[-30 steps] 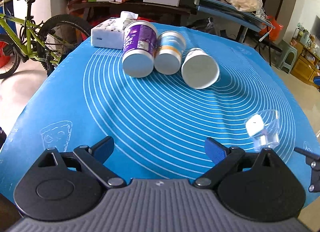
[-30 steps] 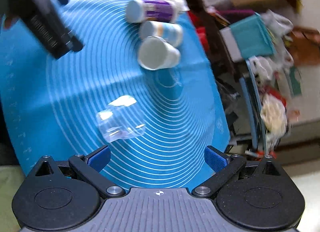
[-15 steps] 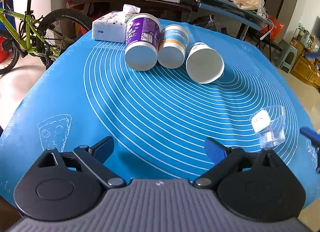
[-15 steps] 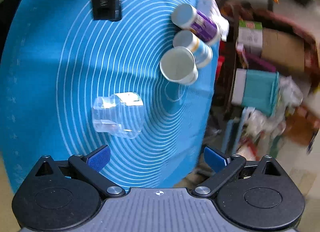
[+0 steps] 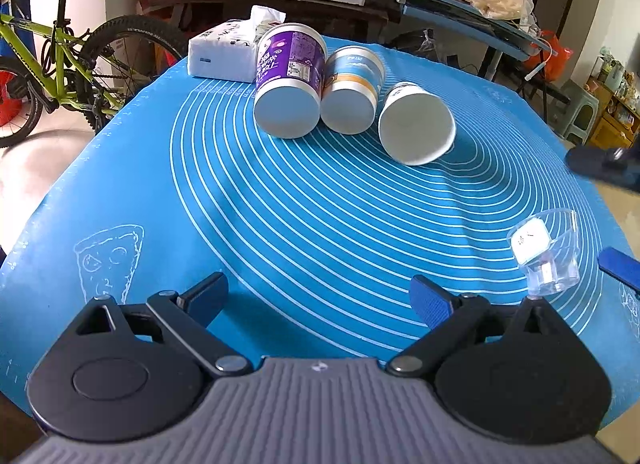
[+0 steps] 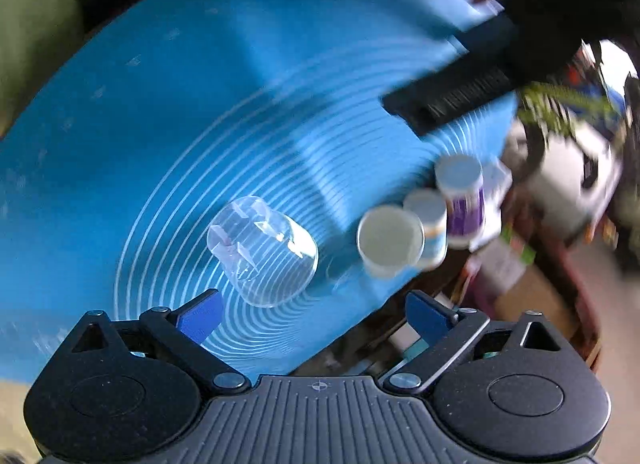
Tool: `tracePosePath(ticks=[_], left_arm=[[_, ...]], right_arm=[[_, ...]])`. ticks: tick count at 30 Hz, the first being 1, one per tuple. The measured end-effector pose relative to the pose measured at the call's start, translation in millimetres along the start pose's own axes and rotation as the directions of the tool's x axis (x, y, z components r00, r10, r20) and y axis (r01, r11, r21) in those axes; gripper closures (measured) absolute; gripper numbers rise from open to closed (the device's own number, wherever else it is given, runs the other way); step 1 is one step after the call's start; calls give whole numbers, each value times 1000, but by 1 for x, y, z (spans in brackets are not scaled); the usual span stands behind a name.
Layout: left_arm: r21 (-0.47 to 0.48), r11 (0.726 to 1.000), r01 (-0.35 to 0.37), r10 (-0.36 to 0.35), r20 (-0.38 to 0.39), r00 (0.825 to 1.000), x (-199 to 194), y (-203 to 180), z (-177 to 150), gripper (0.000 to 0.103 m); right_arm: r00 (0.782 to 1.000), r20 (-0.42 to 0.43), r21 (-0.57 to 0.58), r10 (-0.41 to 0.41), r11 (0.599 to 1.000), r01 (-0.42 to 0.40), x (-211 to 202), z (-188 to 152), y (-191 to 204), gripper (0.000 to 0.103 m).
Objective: Flip cup upside down
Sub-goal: 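Roll the right tool and bring its open fingers around the cup, then close the right gripper on the clear cup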
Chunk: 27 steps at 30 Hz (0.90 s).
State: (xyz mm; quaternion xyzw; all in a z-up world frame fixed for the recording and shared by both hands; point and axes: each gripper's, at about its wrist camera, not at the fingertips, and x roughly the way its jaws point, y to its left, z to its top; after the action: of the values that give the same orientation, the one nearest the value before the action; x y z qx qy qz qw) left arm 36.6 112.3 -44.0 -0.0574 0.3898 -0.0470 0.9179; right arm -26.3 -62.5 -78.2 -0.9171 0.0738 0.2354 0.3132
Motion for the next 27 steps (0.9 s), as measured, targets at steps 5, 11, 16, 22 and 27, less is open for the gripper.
tracePosePath(ticks=[5,11,16,22,27], left_arm=[[3,1000,-2,2,3,1000,0,-1,0,7],[4,1000,-3,3,5,1000,0,0,0,7],[6,1000,-5,5,7,1000,0,-1,0,6],[11,1000,-10,10,10,1000,1,-2,0,6],[15,1000,-16,16,11,1000,2,-2,-1,6]], right_arm=[[999,38,-157,23,987,-17,6,4,7,12],[995,63,-297,71,954,-49,12,11,20,15],[993,49,-367,103,927,-78,26,13,29,22],[992,61,-429,112,900,-75,40,10,37,28],[993,68,-424,94,904,-56,46,13,38,44]])
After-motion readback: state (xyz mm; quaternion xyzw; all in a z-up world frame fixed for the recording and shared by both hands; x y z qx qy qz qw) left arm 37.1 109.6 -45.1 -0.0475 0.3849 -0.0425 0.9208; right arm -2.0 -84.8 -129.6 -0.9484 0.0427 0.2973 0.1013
